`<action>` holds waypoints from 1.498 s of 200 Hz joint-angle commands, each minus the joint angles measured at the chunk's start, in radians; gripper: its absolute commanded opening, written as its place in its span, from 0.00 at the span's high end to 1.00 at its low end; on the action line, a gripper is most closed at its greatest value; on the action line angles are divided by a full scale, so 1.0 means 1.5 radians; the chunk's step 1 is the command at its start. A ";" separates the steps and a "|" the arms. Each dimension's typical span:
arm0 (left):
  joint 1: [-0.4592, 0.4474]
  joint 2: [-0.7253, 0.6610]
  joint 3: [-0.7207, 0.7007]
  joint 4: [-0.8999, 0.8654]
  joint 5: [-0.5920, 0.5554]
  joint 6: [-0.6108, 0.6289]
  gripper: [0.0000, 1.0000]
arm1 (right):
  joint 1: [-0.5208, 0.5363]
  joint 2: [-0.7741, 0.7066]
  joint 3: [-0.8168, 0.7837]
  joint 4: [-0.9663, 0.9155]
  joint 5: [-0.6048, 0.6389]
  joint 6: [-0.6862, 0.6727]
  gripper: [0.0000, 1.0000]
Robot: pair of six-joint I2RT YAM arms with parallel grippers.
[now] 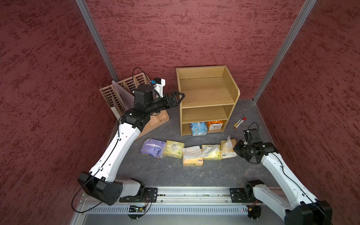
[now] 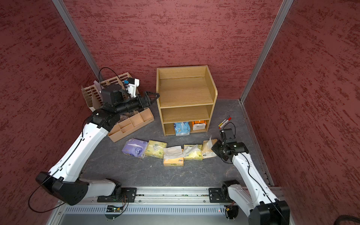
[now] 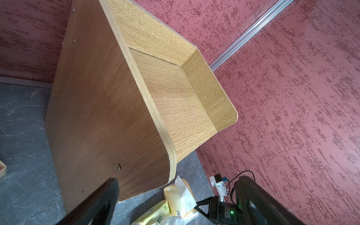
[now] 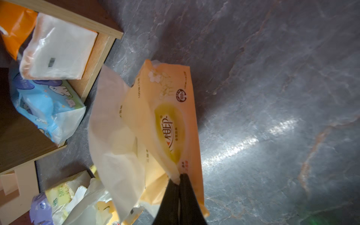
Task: Remove the tissue boxes from the shelf
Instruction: Place the box of tissues at the center of the board, then adjust the box of tissues at the center of the board.
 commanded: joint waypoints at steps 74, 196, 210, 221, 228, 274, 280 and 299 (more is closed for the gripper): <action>-0.005 -0.006 -0.017 0.031 -0.007 -0.001 0.00 | -0.028 0.015 0.163 -0.190 0.096 -0.057 0.42; -0.005 -0.017 -0.034 0.027 -0.031 -0.015 0.00 | 0.172 0.200 0.143 -0.030 0.037 0.059 0.54; -0.005 -0.020 -0.036 0.027 -0.034 -0.016 0.00 | 0.171 0.239 0.156 -0.056 0.051 0.035 0.55; -0.005 -0.022 -0.036 0.025 -0.036 -0.016 0.00 | 0.172 0.266 0.162 -0.077 0.062 0.018 0.55; -0.004 -0.022 -0.036 0.024 -0.039 -0.016 0.00 | 0.172 0.279 0.163 -0.089 0.068 0.011 0.56; -0.005 -0.024 -0.034 0.020 -0.043 -0.016 0.00 | 0.154 0.267 0.156 -0.161 0.124 -0.016 0.56; -0.005 -0.023 -0.034 0.020 -0.043 -0.016 0.00 | 0.147 0.256 0.154 -0.165 0.125 -0.021 0.56; -0.006 -0.021 -0.032 0.021 -0.040 -0.016 0.00 | 0.119 0.222 0.142 -0.174 0.125 -0.033 0.56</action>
